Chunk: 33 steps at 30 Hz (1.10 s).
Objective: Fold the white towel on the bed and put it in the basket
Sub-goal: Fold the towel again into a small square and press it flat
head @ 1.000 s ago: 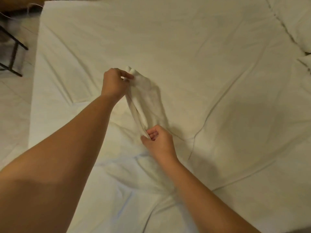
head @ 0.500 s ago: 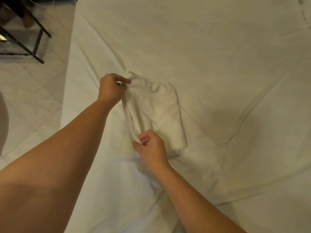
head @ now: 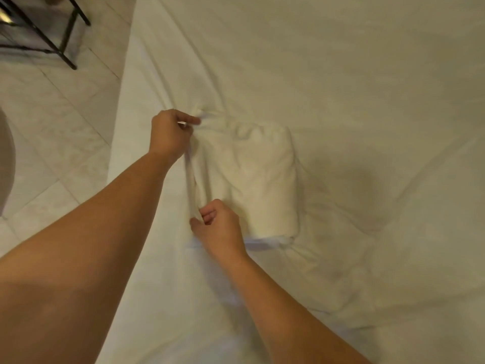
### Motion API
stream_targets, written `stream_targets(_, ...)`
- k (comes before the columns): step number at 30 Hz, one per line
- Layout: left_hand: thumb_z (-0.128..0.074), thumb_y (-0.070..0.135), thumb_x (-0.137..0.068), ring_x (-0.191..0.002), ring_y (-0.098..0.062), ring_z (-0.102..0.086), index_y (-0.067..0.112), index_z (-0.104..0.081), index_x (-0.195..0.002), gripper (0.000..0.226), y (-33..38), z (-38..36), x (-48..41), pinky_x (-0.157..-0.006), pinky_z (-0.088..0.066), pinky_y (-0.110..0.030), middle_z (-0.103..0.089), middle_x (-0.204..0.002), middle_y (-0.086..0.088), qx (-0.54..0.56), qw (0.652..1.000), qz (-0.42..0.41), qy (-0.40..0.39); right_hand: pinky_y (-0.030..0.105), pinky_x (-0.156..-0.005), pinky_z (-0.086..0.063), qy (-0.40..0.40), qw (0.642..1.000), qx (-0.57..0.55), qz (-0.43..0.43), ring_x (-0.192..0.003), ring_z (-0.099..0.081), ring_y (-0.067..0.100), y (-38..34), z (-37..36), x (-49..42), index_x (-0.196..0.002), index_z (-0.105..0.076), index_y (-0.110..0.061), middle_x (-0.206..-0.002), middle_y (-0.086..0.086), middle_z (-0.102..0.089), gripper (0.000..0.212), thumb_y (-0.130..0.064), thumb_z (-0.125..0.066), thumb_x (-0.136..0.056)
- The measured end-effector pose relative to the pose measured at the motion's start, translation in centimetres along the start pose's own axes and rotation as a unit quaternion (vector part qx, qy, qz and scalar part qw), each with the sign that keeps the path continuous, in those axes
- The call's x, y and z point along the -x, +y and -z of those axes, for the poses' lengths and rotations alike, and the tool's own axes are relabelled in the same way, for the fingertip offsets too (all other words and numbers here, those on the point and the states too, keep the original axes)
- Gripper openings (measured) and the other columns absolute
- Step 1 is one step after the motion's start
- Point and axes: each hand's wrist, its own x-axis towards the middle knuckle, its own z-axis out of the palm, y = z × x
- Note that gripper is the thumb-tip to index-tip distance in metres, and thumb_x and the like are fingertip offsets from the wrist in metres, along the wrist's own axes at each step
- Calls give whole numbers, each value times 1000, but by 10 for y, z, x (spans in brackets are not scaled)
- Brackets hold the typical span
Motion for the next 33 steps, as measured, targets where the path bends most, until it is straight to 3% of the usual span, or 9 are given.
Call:
stream_targets(3, -60, 0, -90, -88, -12, -74, 21, -83, -101, 34, -13, 1, -2, -89, -58, -23, -78, -106, 6, 7, 1000, 17, 7, 32, -66, -55, -14, 1000, 3, -7, -70, -64, 18, 1, -12, -2, -87, -59, -22, -81, 1, -66, 15, -23, -74, -84)
stream_targets(6, -58, -1, -91, -88, -12, -74, 19, -83, -104, 34, -27, 0, -2, -84, -55, -14, -77, -110, 6, 0, 1000, 28, 7, 33, -69, -56, -22, 1000, 8, -16, -77, -68, 23, 7, -22, -7, -90, -60, -24, -83, 2, -67, 16, -24, -74, -84)
stream_targets(10, -56, 2, -94, -89, -13, -74, 19, -81, -106, 33, -42, -7, -1, -86, -56, -22, -76, -115, 3, 9, 999, 47, 6, 28, -67, -55, -26, 999, 8, -25, -78, -69, 22, 19, -31, -12, -93, -61, -22, -86, 4, -68, 15, -22, -73, -85)
stream_targets(15, -62, 5, -93, -96, -10, -71, 21, -77, -115, 31, -52, -14, 0, -83, -52, -17, -71, -124, 6, 13, 998, 65, -20, 39, -81, -58, -35, 998, 36, -28, -81, -67, 20, 32, -41, -20, -95, -65, -19, -87, 0, -69, 13, -11, -66, -84)
stream_targets(20, -75, 16, -91, -117, -19, -63, 24, -67, -132, 42, -59, -21, 8, -105, -51, -32, -59, -139, 0, 11, 993, 85, -76, 39, -93, -54, -64, 995, 60, -41, -96, -65, 22, 41, -49, -26, -108, -64, -17, -106, 1, -68, 29, -5, -61, -82)
stream_targets(26, -68, 16, -97, -124, -26, -59, 27, -59, -142, 48, -65, -28, 18, -111, -45, -35, -54, -140, -7, -3, 991, 93, -97, 38, -102, -51, -115, 990, 59, -56, -109, -62, 18, 50, -48, -30, -127, -58, -16, -121, 1, -64, 43, -9, -67, -86)
stream_targets(33, -66, 20, -98, -127, -24, -58, 30, -57, -145, 49, -58, -21, 24, -104, -40, -25, -54, -144, -6, 15, 991, 101, -85, 38, -96, -55, -110, 993, 23, -44, -101, -68, 21, 39, -28, -36, -117, -67, -16, -105, -3, -67, 37, -4, -61, -83)
